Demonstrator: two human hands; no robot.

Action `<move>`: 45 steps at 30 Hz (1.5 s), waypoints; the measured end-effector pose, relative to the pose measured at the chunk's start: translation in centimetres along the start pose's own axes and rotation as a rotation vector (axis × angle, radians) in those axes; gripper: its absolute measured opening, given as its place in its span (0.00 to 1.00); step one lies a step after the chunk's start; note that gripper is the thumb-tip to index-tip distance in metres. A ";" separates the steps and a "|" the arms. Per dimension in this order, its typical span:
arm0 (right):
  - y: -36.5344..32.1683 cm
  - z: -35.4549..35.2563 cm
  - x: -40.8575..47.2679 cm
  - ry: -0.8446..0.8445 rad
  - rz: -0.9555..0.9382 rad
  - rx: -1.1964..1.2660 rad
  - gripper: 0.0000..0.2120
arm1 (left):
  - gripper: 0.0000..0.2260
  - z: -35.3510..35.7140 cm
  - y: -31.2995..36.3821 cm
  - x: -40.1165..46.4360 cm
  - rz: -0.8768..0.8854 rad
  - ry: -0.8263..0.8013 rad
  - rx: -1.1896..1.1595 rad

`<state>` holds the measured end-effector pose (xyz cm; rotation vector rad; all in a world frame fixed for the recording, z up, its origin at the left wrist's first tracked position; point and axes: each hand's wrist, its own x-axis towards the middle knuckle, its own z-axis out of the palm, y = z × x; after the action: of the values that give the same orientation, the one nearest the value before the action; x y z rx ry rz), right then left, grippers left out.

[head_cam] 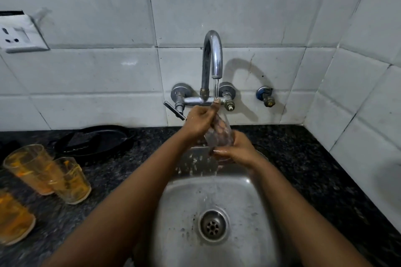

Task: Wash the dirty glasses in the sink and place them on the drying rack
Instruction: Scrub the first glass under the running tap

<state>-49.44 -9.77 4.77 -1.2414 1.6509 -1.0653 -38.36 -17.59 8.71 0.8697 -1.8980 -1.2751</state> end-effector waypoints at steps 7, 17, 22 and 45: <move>-0.2 -1.6 2.1 0.278 -0.297 -0.601 0.30 | 0.31 -1.0 -0.1 -0.8 0.162 -0.712 0.776; -0.1 -1.5 2.0 0.297 -0.435 -0.745 0.33 | 0.16 -0.1 -0.7 -1.1 -0.027 -0.595 0.300; -0.9 -0.5 1.4 0.537 -0.251 -1.041 0.30 | 0.14 1.0 -0.9 -1.4 -0.247 -0.181 -0.371; -0.4 2.7 -1.2 0.391 -0.120 -0.994 0.46 | 0.19 3.3 -0.8 1.2 -0.213 0.339 -0.040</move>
<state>-46.60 -9.06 4.39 -1.8273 2.5885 -0.5357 -41.59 -17.18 7.16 1.2082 -1.5409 -1.1941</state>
